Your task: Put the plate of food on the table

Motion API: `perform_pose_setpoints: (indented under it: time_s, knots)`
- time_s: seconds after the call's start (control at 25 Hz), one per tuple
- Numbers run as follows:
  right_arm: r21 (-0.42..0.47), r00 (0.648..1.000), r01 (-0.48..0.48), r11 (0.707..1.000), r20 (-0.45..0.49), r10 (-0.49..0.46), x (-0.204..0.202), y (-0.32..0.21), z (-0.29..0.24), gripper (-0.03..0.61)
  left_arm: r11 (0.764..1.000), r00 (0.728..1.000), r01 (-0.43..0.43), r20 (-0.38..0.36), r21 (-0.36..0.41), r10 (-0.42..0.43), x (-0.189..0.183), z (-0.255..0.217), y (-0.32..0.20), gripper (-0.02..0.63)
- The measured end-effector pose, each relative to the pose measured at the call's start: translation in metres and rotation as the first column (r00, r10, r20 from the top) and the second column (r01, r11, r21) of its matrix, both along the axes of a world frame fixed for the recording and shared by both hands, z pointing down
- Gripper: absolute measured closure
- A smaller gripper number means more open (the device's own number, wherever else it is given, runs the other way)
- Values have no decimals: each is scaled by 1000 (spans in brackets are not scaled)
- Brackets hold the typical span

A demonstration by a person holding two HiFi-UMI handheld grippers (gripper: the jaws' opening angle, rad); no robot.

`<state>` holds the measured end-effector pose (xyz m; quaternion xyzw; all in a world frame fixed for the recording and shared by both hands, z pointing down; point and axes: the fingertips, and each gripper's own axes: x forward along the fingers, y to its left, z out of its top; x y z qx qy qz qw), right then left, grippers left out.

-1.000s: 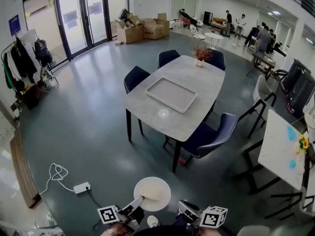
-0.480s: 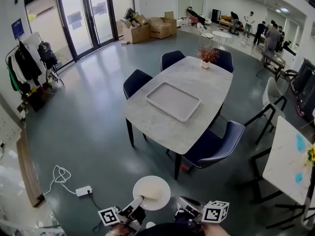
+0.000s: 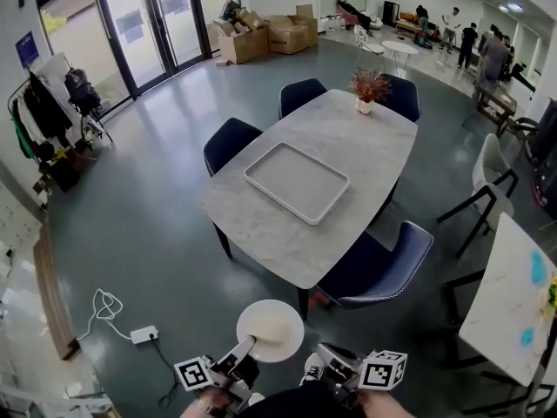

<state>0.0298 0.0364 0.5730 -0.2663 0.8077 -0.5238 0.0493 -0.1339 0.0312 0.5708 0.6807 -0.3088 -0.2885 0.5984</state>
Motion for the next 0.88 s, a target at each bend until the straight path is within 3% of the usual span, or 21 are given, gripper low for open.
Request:
perform_pose_setpoints:
  time_s: [0.4,0.88]
  knots:
    - [19,1000,-18,1000,8,18,66,-50,-3,568,1000,1000,12,10,11,-12,56,-4,-50,545]
    - [5,997,-70,998,40,70,82,-84,-1,568,1000,999,-17,30,10,17,67,-12,-99,545]
